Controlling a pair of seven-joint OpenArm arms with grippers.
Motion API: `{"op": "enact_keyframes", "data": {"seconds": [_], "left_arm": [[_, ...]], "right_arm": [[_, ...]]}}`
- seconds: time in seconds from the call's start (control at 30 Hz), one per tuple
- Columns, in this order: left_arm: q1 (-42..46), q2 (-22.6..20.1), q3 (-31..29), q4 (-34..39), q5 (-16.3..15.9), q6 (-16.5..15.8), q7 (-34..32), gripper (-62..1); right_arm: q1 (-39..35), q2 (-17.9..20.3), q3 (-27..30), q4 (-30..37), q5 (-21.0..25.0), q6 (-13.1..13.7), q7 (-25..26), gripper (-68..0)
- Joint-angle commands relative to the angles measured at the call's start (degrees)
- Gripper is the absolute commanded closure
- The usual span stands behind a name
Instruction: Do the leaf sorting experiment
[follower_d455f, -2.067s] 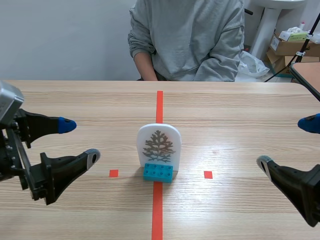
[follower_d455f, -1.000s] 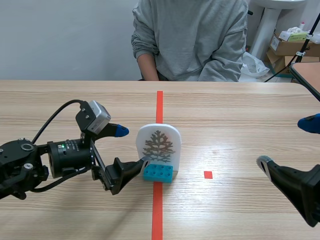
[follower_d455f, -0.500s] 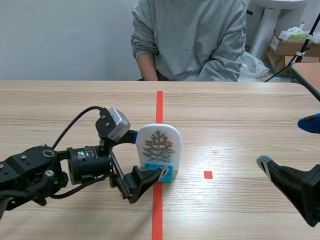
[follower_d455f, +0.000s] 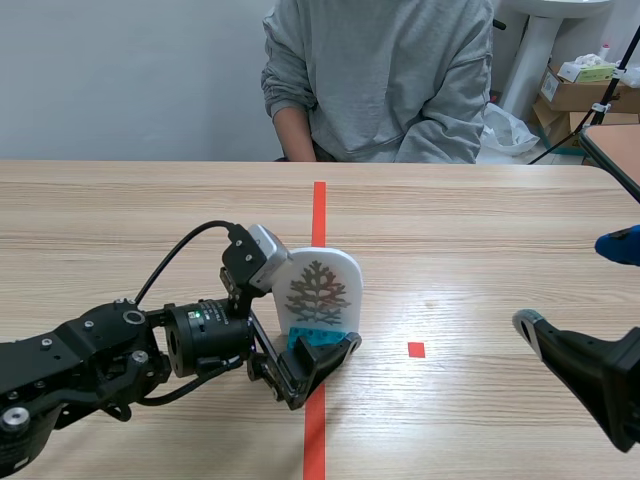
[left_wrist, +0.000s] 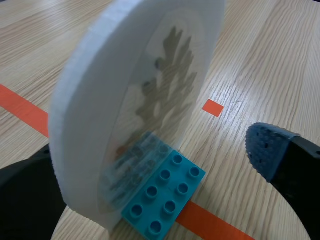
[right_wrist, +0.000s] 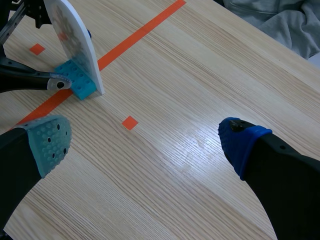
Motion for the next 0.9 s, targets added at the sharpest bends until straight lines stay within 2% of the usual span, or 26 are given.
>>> {"op": "enact_keyframes", "data": {"seconds": [0.0, 0.1, 0.3, 0.5, 0.63, 0.87], "left_arm": [[-0.5, 0.52, -0.11, 0.7, -0.44, -0.33, -1.25, -50.4], [-0.5, 0.52, -0.11, 0.7, -0.44, 1.01, -1.36, -42.3], [-0.5, 0.5, -0.11, 0.7, -0.48, 0.98, -1.62, -27.8], [-0.48, 0.5, -0.11, 0.7, -0.48, 0.96, -2.25, -21.1], [-0.42, 0.35, -0.11, 0.7, -0.48, 0.96, -3.02, -13.1], [0.35, 0.13, -0.11, 0.7, -0.46, 0.94, -3.98, -11.7]], "right_arm": [[0.55, 0.13, -0.15, 0.04, 0.61, -0.02, 0.85, -60.4], [0.68, 0.11, -0.15, 0.04, 0.61, 0.02, 0.83, -60.4], [1.46, 0.11, -0.15, 0.04, 0.61, 0.74, 0.61, -60.4], [1.46, 0.11, -0.15, 0.04, 0.61, 0.81, 0.59, -60.4], [1.46, 0.11, -0.15, 0.04, 0.61, 0.81, 0.55, -60.4], [1.46, 0.11, -0.15, 0.04, 0.61, 0.83, 0.42, -60.4]]}}
